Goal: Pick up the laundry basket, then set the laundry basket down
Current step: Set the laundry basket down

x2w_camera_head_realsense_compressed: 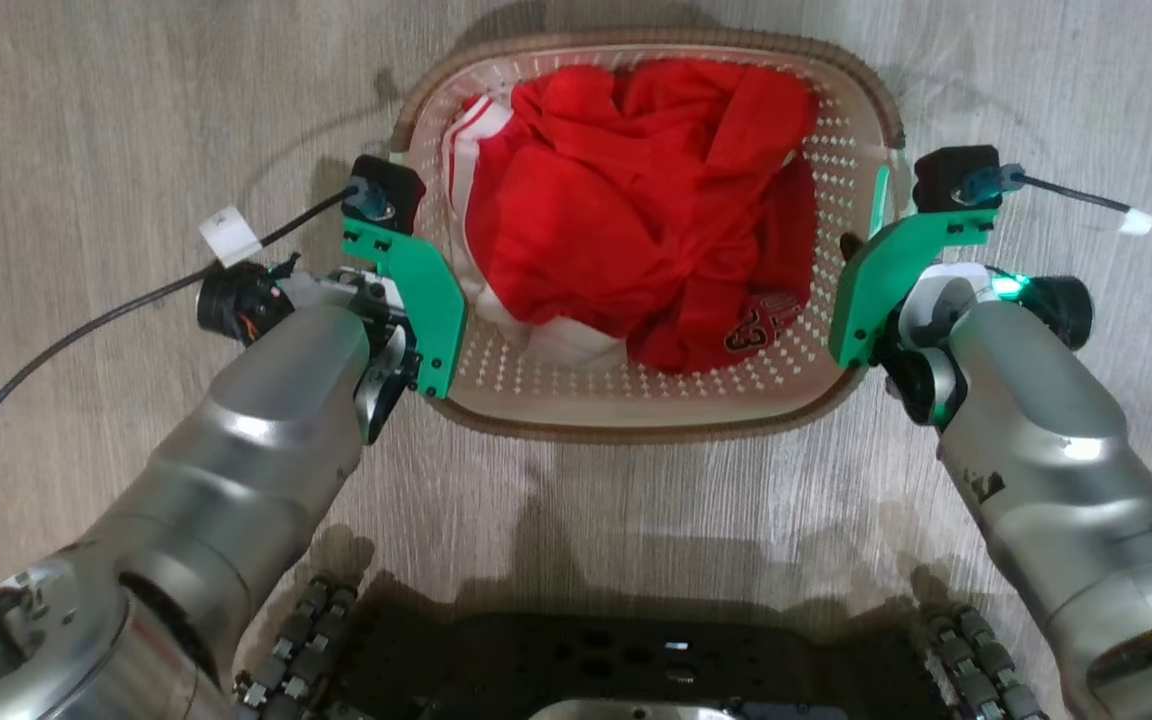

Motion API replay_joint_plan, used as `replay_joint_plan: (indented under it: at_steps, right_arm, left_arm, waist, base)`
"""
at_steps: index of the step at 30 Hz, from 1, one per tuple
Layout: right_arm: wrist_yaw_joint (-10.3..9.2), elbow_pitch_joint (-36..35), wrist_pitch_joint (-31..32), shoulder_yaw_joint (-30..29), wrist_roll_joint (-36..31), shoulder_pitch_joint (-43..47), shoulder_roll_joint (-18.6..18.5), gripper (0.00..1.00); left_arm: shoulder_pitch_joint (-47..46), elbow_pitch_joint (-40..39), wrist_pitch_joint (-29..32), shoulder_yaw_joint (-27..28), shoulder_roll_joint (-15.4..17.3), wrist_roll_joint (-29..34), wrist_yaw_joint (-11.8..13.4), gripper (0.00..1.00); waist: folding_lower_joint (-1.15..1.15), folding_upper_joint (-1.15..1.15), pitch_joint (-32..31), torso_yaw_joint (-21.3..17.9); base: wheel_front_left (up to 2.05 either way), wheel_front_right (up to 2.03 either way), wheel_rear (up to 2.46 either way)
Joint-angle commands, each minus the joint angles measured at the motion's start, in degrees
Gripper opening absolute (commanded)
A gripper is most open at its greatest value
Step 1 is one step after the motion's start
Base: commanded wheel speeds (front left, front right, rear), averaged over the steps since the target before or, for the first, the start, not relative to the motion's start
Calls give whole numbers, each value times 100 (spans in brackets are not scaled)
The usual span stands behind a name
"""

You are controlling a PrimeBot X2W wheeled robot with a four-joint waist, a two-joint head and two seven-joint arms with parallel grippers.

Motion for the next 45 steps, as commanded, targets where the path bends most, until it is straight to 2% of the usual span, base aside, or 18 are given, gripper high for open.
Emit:
replay_joint_plan:
  at_steps: [1,4,5,6,7,8,9,20,27,36,45]
  right_arm:
    - [84,-112,-160,181,20,12,270,0]
    - [84,8,-273,195,50,-63,270,0]
    - [84,64,-324,174,43,-94,270,0]
    - [84,64,-324,174,43,-94,270,0]
    - [84,135,-411,141,-16,-136,270,20]
    - [84,217,-501,108,-96,-175,270,75]
    - [84,294,-549,93,-145,-200,270,100]
    - [84,675,-787,131,-72,-332,271,100]
    - [84,759,-777,208,141,-376,271,100]
    - [84,880,-840,343,295,-429,271,100]
    - [84,1131,-850,497,378,-400,271,100]
  left_arm:
    - [-47,-266,-81,-83,-70,-28,-29,0]
    - [-78,-289,-148,-146,-70,-96,55,0]
    - [-94,-290,-202,-167,-70,-106,98,5]
    - [-94,-290,-202,-167,-70,-106,98,5]
    - [-113,-292,-270,-198,-70,-101,135,49]
    - [-124,-291,-343,-218,-70,-106,173,100]
    - [-115,-290,-359,-224,-70,-149,196,100]
    - [-150,-265,-456,-431,-71,-344,394,100]
    - [-244,-254,-728,-485,-71,-445,564,100]
    - [-273,-223,-789,-575,-71,-556,609,100]
    - [-125,-231,-809,-635,-71,-714,623,100]
  waist:
    - [0,0,22,14]
    - [0,0,61,34]
    - [0,0,72,36]
    - [0,0,72,36]
    - [0,0,79,37]
    - [0,0,84,40]
    - [0,0,85,47]
    - [0,0,90,105]
    - [0,0,107,138]
    - [0,0,57,155]
    - [0,0,-321,181]
  base:
    - [0,0,0]
    - [0,0,0]
    - [0,0,0]
    - [0,0,0]
    - [0,0,0]
    - [0,0,0]
    - [0,0,0]
    - [0,0,0]
    - [0,0,0]
    - [0,0,0]
    - [0,0,0]
